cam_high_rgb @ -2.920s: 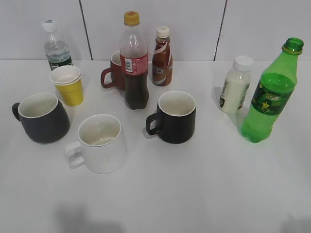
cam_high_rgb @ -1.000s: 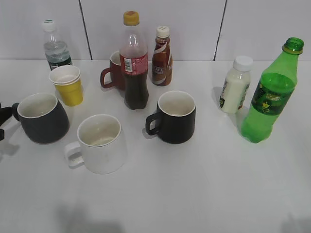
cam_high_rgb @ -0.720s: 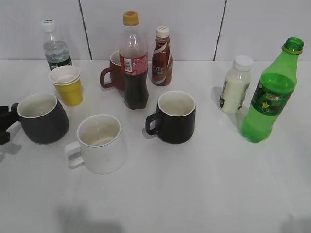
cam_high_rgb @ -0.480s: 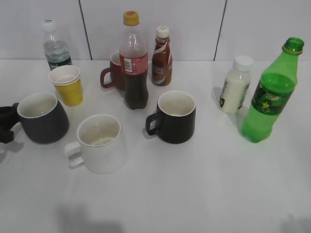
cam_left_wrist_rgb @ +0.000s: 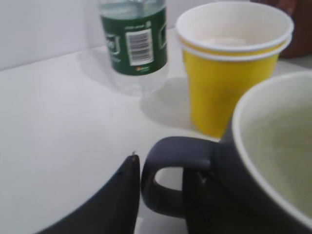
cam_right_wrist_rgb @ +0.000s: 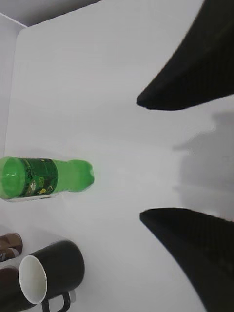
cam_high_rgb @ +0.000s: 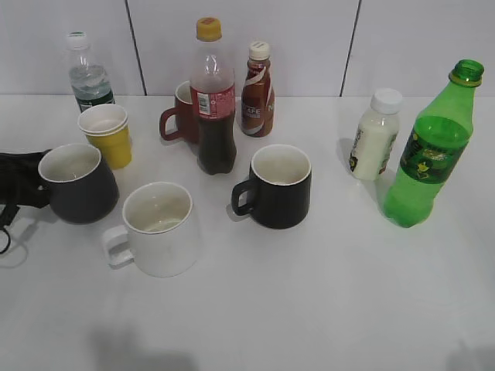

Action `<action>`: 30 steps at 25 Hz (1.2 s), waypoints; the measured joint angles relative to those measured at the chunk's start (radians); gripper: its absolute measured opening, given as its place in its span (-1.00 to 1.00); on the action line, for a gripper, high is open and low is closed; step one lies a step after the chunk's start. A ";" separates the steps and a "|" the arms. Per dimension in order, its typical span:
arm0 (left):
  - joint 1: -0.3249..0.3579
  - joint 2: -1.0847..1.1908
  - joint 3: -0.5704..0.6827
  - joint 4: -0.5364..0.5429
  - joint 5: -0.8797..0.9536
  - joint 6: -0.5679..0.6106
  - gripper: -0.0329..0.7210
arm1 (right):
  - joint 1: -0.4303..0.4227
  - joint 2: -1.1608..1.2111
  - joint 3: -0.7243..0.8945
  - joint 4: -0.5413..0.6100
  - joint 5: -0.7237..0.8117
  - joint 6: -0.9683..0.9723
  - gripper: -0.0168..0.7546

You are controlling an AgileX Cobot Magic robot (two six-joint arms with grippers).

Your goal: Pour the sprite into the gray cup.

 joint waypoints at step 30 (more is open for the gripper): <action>-0.009 -0.352 0.305 -0.166 0.167 0.016 -0.79 | 0.000 0.227 -0.023 0.081 -0.370 -0.015 0.22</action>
